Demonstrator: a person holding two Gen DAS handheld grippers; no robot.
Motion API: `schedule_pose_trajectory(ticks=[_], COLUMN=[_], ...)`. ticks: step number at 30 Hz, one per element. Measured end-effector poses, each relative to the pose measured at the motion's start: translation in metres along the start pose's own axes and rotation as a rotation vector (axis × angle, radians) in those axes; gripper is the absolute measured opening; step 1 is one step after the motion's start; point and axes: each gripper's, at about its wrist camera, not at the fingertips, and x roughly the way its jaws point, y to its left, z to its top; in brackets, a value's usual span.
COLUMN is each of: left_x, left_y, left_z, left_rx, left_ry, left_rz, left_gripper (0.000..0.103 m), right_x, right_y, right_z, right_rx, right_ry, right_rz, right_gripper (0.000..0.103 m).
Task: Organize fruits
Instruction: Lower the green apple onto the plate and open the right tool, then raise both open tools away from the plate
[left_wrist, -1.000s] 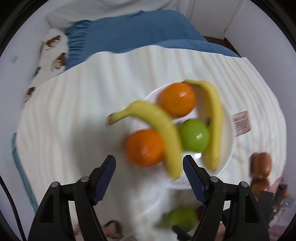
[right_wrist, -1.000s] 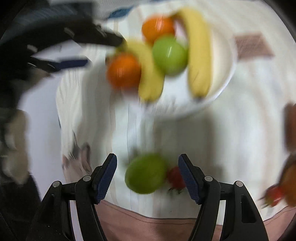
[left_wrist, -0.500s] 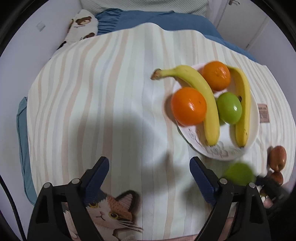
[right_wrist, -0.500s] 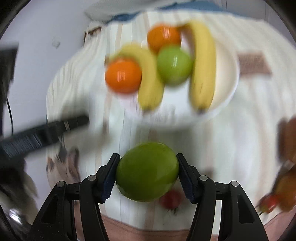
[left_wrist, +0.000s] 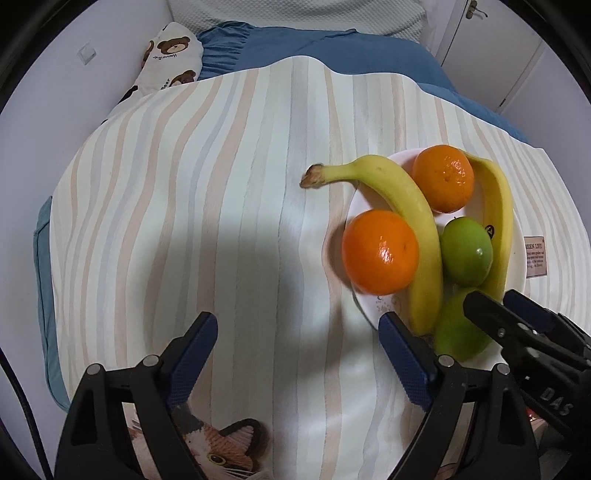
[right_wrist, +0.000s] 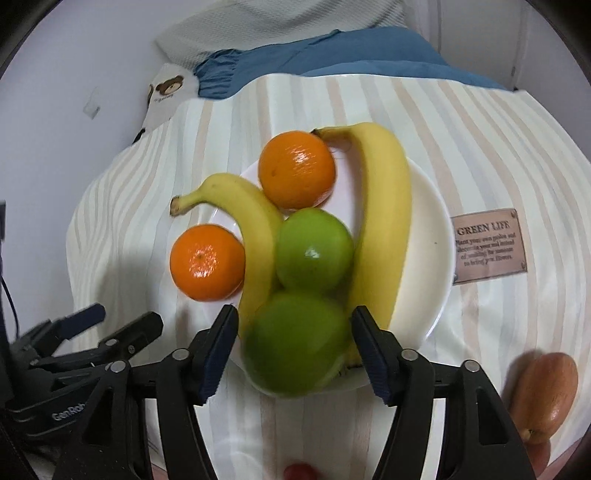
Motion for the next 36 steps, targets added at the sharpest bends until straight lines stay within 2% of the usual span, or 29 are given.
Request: schedule_pose_trajectory(ticks=[1, 7, 9, 11, 12, 16, 27, 36], left_x=[-0.002, -0.006, -0.013, -0.024, -0.031, -0.058, -0.145, -0.206], left_y=[0.000, -0.003, -0.003, -0.006, -0.008, -0.014, -0.023, -0.026], left_z=[-0.003, -0.008, -0.011, -0.017, -0.020, -0.032, -0.069, -0.106], left_rx=[0.000, -0.008, -0.013, -0.010, -0.007, 0.009, 0.019, 0.029], left_ry=[-0.001, 0.001, -0.007, -0.024, -0.033, -0.077, -0.202, -0.304], left_rz=[-0.002, -0.011, -0.017, -0.017, -0.021, -0.031, -0.077, -0.073], left_gripper=[0.089, 0.089, 0.089, 0.089, 0.089, 0.089, 0.089, 0.089], right_x=[-0.004, -0.035, -0.043, -0.055, -0.062, -0.089, -0.187, -0.261], right_y=[-0.002, -0.018, -0.020, -0.020, -0.020, -0.015, -0.008, 0.001], right_z=[-0.001, -0.013, -0.014, -0.019, -0.021, -0.033, -0.071, -0.109], right_rx=[0.009, 0.030, 0.025, 0.009, -0.003, -0.061, -0.116, -0.160], right_ry=[-0.002, -0.014, -0.013, -0.021, -0.025, -0.044, -0.191, -0.301], right_rz=[0.003, 0.002, -0.018, -0.045, -0.061, -0.112, -0.132, -0.148], right_gripper=[0.081, 0.081, 0.085, 0.095, 0.096, 0.097, 0.098, 0.099])
